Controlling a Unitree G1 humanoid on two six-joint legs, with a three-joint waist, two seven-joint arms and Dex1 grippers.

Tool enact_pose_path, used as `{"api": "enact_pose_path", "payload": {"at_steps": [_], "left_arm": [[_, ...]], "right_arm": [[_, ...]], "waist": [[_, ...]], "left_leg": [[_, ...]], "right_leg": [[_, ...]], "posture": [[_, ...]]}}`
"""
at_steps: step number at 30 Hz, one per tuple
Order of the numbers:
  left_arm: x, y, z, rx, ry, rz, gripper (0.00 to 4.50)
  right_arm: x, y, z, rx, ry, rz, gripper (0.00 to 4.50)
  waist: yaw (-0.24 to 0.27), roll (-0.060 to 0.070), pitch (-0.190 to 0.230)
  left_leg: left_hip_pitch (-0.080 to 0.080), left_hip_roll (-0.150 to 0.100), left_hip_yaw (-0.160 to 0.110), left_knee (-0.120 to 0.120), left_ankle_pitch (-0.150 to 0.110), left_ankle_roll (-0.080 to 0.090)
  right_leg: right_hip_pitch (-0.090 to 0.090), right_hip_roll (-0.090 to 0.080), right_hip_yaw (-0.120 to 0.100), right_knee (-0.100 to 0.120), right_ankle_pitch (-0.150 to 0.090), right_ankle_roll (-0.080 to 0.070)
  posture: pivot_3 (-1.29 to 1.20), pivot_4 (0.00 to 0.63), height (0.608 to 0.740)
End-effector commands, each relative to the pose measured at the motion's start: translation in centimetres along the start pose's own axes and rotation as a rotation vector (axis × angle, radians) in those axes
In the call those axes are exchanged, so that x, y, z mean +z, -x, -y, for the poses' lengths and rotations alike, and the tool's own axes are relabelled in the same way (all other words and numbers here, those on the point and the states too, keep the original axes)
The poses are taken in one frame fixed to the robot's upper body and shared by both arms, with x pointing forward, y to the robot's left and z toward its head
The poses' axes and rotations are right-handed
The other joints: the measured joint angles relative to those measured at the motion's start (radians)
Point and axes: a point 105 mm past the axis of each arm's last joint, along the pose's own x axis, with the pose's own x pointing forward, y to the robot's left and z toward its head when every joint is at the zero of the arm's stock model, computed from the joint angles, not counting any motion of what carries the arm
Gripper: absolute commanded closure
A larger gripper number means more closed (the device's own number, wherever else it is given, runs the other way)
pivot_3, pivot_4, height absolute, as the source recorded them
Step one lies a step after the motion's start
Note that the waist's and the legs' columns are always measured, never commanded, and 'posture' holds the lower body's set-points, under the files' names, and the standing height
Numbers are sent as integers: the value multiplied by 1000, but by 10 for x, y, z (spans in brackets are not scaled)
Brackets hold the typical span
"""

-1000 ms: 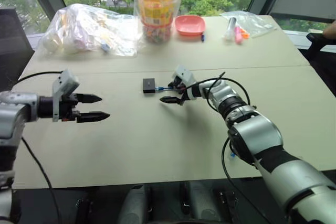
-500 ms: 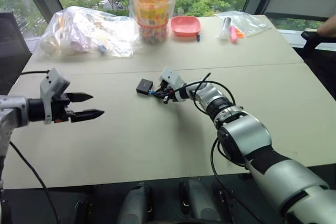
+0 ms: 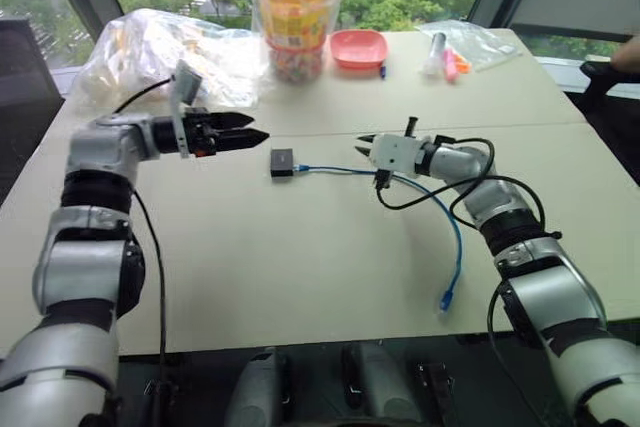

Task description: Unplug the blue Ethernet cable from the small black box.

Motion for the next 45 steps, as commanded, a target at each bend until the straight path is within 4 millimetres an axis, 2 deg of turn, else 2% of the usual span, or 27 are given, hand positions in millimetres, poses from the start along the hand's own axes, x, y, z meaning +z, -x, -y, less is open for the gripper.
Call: {"api": "enact_pose_path", "payload": {"at_steps": [1,3,5,8,9,11,17,20,22,24,27,30,34,38,41,44,45], "left_arm": [[4,11,0,-7,-57,-25,0],[3,19,1,-11,-62,-27,0],[-2,32,3,-4,-69,-47,0],[-16,55,10,3,-80,-116,0],[-23,63,14,10,-87,-147,0],[-31,78,23,29,-92,-187,0],[-40,96,41,125,-77,-192,0],[-45,99,48,163,-67,-184,0],[-49,102,59,191,-49,-175,0],[-54,110,74,224,-32,-171,0],[-56,124,89,270,-6,-155,0],[-62,131,93,319,21,-145,0],[-62,127,93,328,19,-139,0],[-58,125,89,339,10,-137,0],[-59,126,84,361,5,-152,0],[-60,126,82,368,2,-164,0],[-60,126,81,366,2,-165,0]], "right_arm": [[15,-7,14,-34,-233,97,3879],[18,-17,8,34,-304,116,3346],[23,-29,4,83,-355,126,2624],[28,-46,-5,145,-426,113,1018],[31,-52,-11,185,-446,104,335],[37,-62,-26,271,-477,95,57],[48,-87,-55,344,-570,21,57],[45,-94,-65,331,-579,-41,57],[33,-97,-70,277,-586,-124,57],[22,-96,-65,204,-599,-186,57],[27,-95,-47,152,-642,-143,57],[26,-91,-43,157,-651,-136,57],[15,-89,-57,186,-637,-186,57],[18,-93,-72,230,-630,-190,57],[23,-98,-86,274,-574,-193,859],[24,-100,-92,295,-508,-201,2379],[24,-100,-92,296,-494,-202,3007]], "waist": [[-9,0,0],[-10,0,0],[-12,0,0],[-10,0,0],[-6,0,0],[-7,0,0],[19,0,0],[17,0,0],[15,0,0],[12,0,0],[7,1,0],[9,1,0],[7,1,0],[1,0,0],[-10,0,0],[-17,0,-1],[-17,0,-1]], "left_leg": [[0,1,0,0,0,0],[0,1,0,0,0,0],[1,1,0,0,0,0],[2,1,0,0,0,0],[2,1,0,0,0,0],[1,1,0,0,0,0],[0,-1,-2,0,0,0],[0,-1,-3,-1,-1,-1],[1,-1,-4,-1,0,-1],[1,-1,-4,-2,0,-2],[1,-1,-4,-3,0,-2],[1,-1,-5,-4,1,-3],[1,-1,-5,-4,1,-3],[1,-1,-5,-4,1,-3],[2,-1,-5,-5,1,-3],[6,-1,-5,-8,1,-4],[11,-1,-4,-11,2,-6]], "right_leg": [[0,1,0,0,0,0],[-1,1,0,2,0,0],[-1,1,0,2,0,0],[-1,0,1,4,0,0],[-1,0,1,4,0,0],[-1,-1,1,4,0,0],[-2,-6,1,3,0,-1],[-1,-7,0,3,0,-1],[-1,-7,0,3,0,-1],[-1,-7,0,3,0,-2],[-1,-7,0,2,0,-3],[-1,-7,-1,1,-1,-6],[0,-7,-1,0,-1,-6],[0,-7,-2,0,-1,-6],[0,-7,-2,0,-1,-6],[2,-7,-2,0,0,-6],[5,-7,-1,-1,0,-7]], "posture": [[0,150,740],[0,150,740],[0,150,740],[0,150,740],[0,150,740],[0,150,740],[0,150,740],[0,150,740],[0,150,740],[0,150,740],[0,150,740],[0,150,740],[0,150,740],[0,150,740],[0,150,740],[0,150,740],[0,150,740]]}}
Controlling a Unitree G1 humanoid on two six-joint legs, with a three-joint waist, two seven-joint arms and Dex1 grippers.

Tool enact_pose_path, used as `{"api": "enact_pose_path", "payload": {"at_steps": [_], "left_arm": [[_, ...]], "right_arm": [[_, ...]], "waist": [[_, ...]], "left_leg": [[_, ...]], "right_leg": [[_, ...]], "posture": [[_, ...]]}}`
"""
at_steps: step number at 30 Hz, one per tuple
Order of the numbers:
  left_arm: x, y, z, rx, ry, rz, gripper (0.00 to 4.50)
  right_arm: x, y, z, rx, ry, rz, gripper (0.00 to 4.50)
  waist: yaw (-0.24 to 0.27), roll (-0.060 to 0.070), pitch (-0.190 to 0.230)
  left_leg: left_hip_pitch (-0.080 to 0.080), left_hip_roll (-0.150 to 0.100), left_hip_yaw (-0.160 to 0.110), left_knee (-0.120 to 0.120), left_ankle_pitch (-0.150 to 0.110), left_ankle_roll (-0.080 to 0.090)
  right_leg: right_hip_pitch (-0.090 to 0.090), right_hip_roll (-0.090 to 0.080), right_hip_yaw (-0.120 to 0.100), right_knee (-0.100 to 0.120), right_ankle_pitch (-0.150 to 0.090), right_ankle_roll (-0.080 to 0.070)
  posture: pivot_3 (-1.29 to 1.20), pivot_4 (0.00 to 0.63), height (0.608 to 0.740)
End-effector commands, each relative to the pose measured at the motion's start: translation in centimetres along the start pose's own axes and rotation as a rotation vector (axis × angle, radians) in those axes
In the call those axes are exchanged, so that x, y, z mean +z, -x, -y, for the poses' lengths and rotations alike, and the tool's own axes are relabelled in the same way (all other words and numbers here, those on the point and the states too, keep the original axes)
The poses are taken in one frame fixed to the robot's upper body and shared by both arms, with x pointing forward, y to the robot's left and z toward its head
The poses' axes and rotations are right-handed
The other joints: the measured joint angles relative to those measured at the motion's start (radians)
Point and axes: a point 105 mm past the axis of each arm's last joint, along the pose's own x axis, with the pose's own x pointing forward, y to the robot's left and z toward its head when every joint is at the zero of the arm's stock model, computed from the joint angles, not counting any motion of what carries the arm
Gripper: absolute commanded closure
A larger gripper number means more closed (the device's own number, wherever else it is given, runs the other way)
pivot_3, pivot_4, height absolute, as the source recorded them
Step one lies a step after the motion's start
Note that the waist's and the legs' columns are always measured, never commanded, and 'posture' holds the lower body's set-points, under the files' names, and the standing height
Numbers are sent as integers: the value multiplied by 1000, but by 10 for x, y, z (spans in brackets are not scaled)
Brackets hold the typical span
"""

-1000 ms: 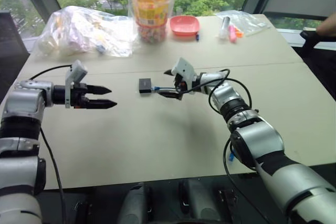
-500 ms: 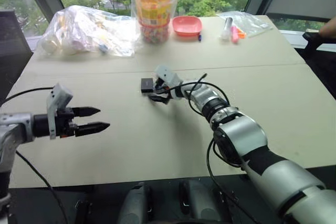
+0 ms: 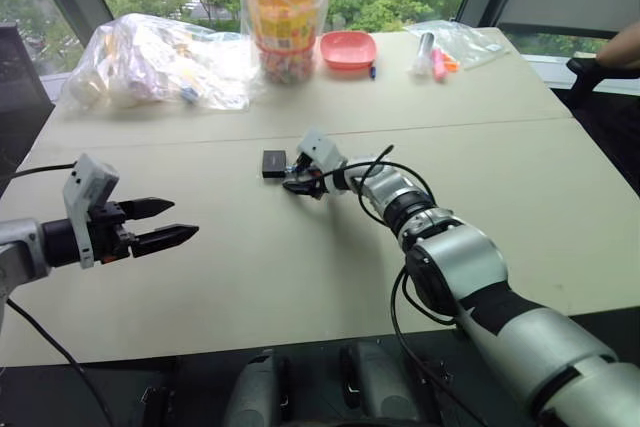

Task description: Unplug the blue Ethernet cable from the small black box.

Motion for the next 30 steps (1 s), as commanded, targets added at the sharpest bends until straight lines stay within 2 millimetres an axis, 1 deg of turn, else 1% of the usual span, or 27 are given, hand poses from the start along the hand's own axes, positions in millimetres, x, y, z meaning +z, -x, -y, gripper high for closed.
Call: {"api": "enact_pose_path", "payload": {"at_steps": [1,2,3,4,6,9,12,13,15,16,18,19,22,25,27,30], "left_arm": [[8,3,-3,11,-40,6,0],[9,2,-3,9,-41,6,0],[10,0,-5,5,-44,11,0],[12,-2,-7,2,-48,16,0],[17,-6,-14,-3,-50,34,0],[32,-16,-28,-28,-28,94,0],[52,-28,-36,-92,2,173,0],[57,-31,-38,-108,9,190,0],[80,-48,-39,-182,44,276,0],[92,-57,-37,-226,60,311,0],[106,-73,-34,-300,80,345,0],[111,-79,-32,-330,85,352,0],[129,-107,-22,-442,104,369,0],[138,-119,-18,-486,106,368,0],[146,-130,-12,-513,96,369,0],[153,-139,-2,-553,66,357,0]], "right_arm": [[-19,-1,-5,3,58,-81,3319],[-20,0,-2,-7,72,-86,3823],[-22,5,5,-38,115,-92,4279],[-21,9,13,-69,161,-96,4460],[-16,19,29,-126,234,-70,4460],[3,48,62,-273,475,-11,4460],[23,76,79,-367,679,73,4460],[26,81,82,-386,722,91,4460],[45,105,88,-469,874,172,4460],[53,115,89,-501,948,204,4460],[61,127,86,-532,1050,241,4460],[64,131,84,-539,1081,252,4460],[74,142,73,-558,1196,308,4460],[78,145,64,-556,1240,334,4460],[77,145,55,-528,1258,346,4460],[74,144,45,-501,1269,352,4460]], "waist": [[2,0,0],[5,0,0],[6,0,0],[11,0,0],[19,0,0],[37,0,0],[41,0,0],[39,-1,0],[34,-1,0],[35,-1,0],[32,-1,0],[32,-1,0],[34,-2,0],[30,-2,1],[32,-3,1],[35,-5,2]], "left_leg": [[4,0,0,-4,1,-2],[8,0,0,-7,2,-3],[9,0,0,-7,2,-4],[10,0,0,-8,3,-4],[10,0,-1,-8,4,-4],[7,-1,-1,-8,6,-4],[0,-3,0,-8,7,-2],[-1,-4,0,-8,7,-2],[-7,-3,1,-8,10,-6],[-8,-3,2,-8,10,-6],[-14,-1,2,-6,10,-7],[-14,0,4,-6,10,-7],[-13,1,6,-6,10,-6],[-12,1,8,-6,8,-2],[-12,2,9,-6,8,-1],[-13,2,8,-5,8,0]], "right_leg": [[3,0,0,-2,0,-1],[6,0,0,-4,0,-3],[6,0,0,-4,0,-4],[7,0,0,-3,-1,-5],[8,0,-1,-3,-1,-6],[7,-1,-2,-5,-1,-7],[0,-3,-2,-6,-1,-7],[-1,-3,-2,-5,0,-6],[-6,-2,-2,-5,3,-1],[-7,-1,-3,-5,3,0],[-12,2,-3,-5,3,0],[-13,3,-2,-5,3,0],[-12,5,-1,-5,3,1],[-12,6,0,-5,3,2],[-13,7,1,-5,3,2],[-12,8,1,-5,3,3]], "posture": [[0,150,740],[0,150,740],[0,150,740],[0,150,740],[0,150,740],[0,150,740],[0,150,740],[0,150,740],[0,150,740],[0,150,740],[0,150,740],[0,150,740],[0,150,740],[0,150,740],[0,150,740],[0,150,740]]}}
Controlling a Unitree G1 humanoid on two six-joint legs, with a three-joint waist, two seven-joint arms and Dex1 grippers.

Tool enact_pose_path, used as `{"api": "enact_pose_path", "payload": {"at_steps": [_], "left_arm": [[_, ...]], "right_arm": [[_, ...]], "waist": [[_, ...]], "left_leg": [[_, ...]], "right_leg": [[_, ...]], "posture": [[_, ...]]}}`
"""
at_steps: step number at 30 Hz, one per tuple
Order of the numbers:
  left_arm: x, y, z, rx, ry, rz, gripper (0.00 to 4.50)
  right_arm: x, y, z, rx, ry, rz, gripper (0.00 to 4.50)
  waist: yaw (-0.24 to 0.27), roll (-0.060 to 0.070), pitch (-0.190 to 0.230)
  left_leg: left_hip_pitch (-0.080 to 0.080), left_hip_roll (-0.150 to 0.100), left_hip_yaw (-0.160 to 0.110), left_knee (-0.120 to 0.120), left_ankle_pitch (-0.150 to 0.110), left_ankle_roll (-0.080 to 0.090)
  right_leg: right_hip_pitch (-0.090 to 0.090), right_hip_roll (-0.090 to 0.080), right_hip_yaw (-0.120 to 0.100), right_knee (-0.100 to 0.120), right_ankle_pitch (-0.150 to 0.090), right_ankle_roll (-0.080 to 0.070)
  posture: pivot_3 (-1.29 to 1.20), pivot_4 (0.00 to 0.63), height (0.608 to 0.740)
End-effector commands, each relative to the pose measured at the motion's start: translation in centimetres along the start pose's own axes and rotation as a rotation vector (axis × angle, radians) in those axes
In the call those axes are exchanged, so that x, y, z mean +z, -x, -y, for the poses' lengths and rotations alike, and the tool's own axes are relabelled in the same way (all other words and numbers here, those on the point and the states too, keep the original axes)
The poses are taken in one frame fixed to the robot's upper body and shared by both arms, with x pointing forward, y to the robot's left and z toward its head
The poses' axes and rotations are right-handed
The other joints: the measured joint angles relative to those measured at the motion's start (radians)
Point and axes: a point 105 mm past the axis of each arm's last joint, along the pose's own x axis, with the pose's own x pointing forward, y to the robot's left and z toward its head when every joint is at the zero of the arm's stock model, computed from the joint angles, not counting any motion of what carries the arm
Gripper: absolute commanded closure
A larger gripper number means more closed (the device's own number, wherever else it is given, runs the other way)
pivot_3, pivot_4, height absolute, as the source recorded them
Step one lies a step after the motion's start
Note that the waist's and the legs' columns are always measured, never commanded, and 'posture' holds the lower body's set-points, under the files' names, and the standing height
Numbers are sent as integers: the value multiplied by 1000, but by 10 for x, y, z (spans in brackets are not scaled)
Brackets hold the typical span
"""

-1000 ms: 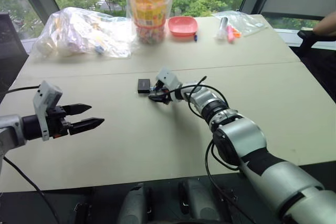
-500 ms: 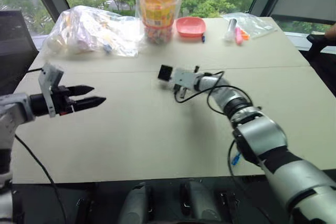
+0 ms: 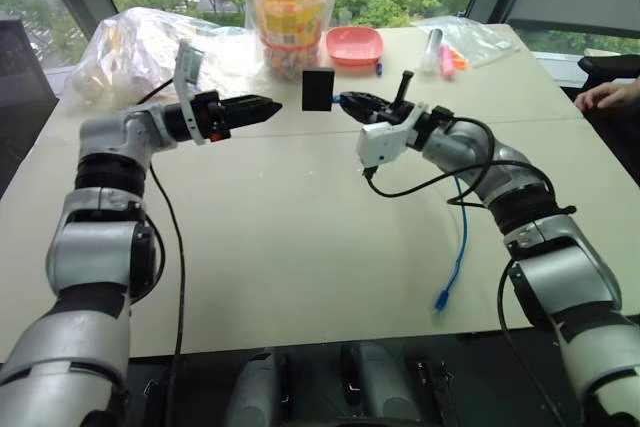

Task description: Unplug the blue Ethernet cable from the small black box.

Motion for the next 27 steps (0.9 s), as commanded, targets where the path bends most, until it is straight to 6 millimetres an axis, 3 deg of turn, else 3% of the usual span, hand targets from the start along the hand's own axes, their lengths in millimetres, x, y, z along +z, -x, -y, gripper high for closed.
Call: {"api": "enact_pose_path", "payload": {"at_steps": [1,7,10,17,18,21,24,27], "left_arm": [[14,-14,9,-58,-72,-12,0],[10,-31,16,-118,-99,-65,0],[5,-34,19,-146,-97,-96,836],[0,-35,21,-174,-105,-124,3762],[-1,-35,20,-171,-109,-131,4007],[-2,-36,14,-120,-120,-118,3998],[-2,-34,9,-84,-118,-103,3998],[-6,-29,7,-85,-105,-105,3998]], "right_arm": [[13,1,14,-34,30,42,4460],[21,2,7,-17,11,41,4460],[23,3,6,-14,3,40,4500],[27,4,4,-5,-11,35,4500],[27,4,4,-3,-10,34,4500],[27,4,5,-1,-26,35,4500],[25,7,0,30,-70,22,3265],[-3,27,-2,-13,-216,-141,1642]], "waist": [[2,0,0],[1,-1,1],[2,-1,1],[2,-1,1],[2,-1,1],[3,-1,1],[3,-1,1],[3,-1,1]], "left_leg": [[0,0,0,0,-1,1],[-1,-1,1,2,-2,4],[-1,-1,1,2,-2,4],[0,-1,1,2,-1,4],[0,-1,1,2,-1,4],[0,-1,1,2,-1,4],[0,-1,1,2,-1,4],[0,-1,0,2,-1,4]], "right_leg": [[0,0,0,0,0,0],[0,-1,0,0,1,2],[0,0,0,0,1,2],[0,0,0,0,1,2],[0,0,0,0,1,2],[0,0,0,0,1,2],[0,-1,0,0,1,2],[0,-1,0,0,1,2]], "posture": [[0,150,740],[0,150,740],[0,150,740],[0,150,740],[0,150,740],[0,150,740],[0,150,740],[0,150,740]]}}
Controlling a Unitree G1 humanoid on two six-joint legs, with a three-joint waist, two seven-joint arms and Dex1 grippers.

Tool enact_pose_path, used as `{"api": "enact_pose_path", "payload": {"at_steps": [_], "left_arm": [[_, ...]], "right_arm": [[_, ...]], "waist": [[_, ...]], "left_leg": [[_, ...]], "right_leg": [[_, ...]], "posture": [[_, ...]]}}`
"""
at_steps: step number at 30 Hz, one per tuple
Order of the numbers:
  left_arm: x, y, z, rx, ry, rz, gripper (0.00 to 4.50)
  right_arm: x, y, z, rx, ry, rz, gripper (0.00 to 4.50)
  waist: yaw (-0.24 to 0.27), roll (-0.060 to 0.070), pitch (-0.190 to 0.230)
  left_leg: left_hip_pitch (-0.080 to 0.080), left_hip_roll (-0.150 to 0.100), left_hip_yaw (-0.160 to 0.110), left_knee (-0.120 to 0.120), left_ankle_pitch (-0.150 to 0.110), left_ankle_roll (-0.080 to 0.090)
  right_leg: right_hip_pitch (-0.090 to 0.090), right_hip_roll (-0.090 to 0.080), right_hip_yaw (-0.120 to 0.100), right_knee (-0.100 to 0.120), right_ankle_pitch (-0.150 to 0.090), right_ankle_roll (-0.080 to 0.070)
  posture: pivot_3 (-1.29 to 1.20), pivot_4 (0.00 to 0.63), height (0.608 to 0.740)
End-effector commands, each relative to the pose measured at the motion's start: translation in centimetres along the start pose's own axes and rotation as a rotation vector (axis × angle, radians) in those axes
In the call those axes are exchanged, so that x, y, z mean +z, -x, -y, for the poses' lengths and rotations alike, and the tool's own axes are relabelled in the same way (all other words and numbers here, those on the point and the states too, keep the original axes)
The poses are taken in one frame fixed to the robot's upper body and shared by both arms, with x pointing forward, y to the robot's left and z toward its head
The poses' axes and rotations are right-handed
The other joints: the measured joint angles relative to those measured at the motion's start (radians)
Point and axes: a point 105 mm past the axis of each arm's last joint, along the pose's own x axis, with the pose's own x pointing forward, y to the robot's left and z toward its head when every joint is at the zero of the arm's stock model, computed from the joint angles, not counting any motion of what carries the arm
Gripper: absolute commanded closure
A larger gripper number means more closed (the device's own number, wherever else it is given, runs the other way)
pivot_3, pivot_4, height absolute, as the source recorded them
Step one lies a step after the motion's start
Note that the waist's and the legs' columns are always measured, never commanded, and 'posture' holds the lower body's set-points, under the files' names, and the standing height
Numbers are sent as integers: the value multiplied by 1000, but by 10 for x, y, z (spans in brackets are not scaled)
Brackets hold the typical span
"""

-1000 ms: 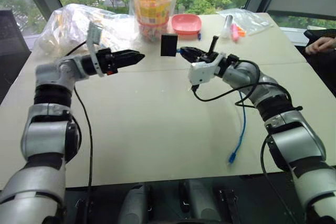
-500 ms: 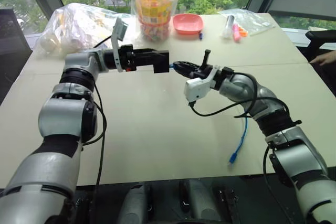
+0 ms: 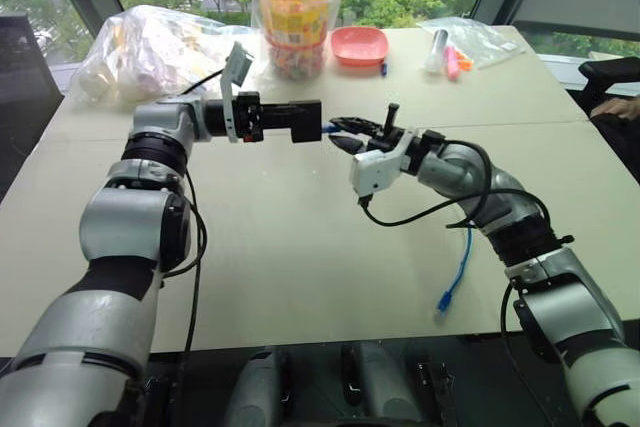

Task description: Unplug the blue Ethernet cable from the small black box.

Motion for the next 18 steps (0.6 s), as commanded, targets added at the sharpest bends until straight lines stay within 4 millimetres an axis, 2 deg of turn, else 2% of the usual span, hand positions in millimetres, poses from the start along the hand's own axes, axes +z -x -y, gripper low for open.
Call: {"api": "enact_pose_path", "payload": {"at_steps": [1,2,3,4,6,8,9,10,13,18], "left_arm": [[8,8,1,0,-31,31,3998],[6,9,1,-3,-24,29,3998],[3,11,1,-7,-20,18,3998],[0,13,2,-21,-17,5,3998],[-3,16,4,-44,-11,-9,3998],[-2,19,7,-62,-3,-1,3998],[3,20,9,-75,9,20,3998],[6,22,10,-83,18,35,3998],[11,22,12,-91,27,51,3998],[24,24,22,-140,59,106,3998]], "right_arm": [[-26,24,15,-109,-167,-140,1231],[-28,31,12,-142,-278,-156,766],[-24,38,11,-214,-526,-142,164],[-16,44,8,-280,-810,-94,75],[2,51,3,-315,-1208,7,75],[22,56,-3,-287,-1501,98,75],[41,56,-11,-234,-1688,190,75],[55,57,-16,-192,-1804,251,75],[62,52,-22,-225,-2035,316,75],[67,38,-28,-201,-2089,304,75]], "waist": [[3,0,0],[6,0,0],[7,0,0],[9,-1,0],[5,-1,0],[5,-1,0],[5,-1,0],[6,-1,-1],[6,-1,-1],[11,-1,-1]], "left_leg": [[0,0,0,0,0,0],[0,0,0,0,0,0],[0,0,0,0,0,0],[0,0,0,0,0,0],[1,1,-3,0,0,1],[1,2,-3,0,0,0],[1,2,-4,0,0,0],[1,1,-4,1,0,0],[5,1,-5,1,0,1],[3,1,-5,5,0,3]], "right_leg": [[0,0,0,0,0,0],[1,0,0,0,0,0],[1,0,0,0,0,0],[1,-1,0,0,0,0],[3,0,-1,-1,0,0],[3,0,-1,0,0,0],[3,0,-1,0,0,0],[3,-1,-1,1,0,0],[7,-2,-2,1,0,0],[7,-1,-2,2,1,0]], "posture": [[0,150,740],[0,150,740],[0,150,740],[0,150,740],[0,150,740],[0,150,740],[0,150,740],[0,150,740],[0,150,740],[0,150,740]]}}
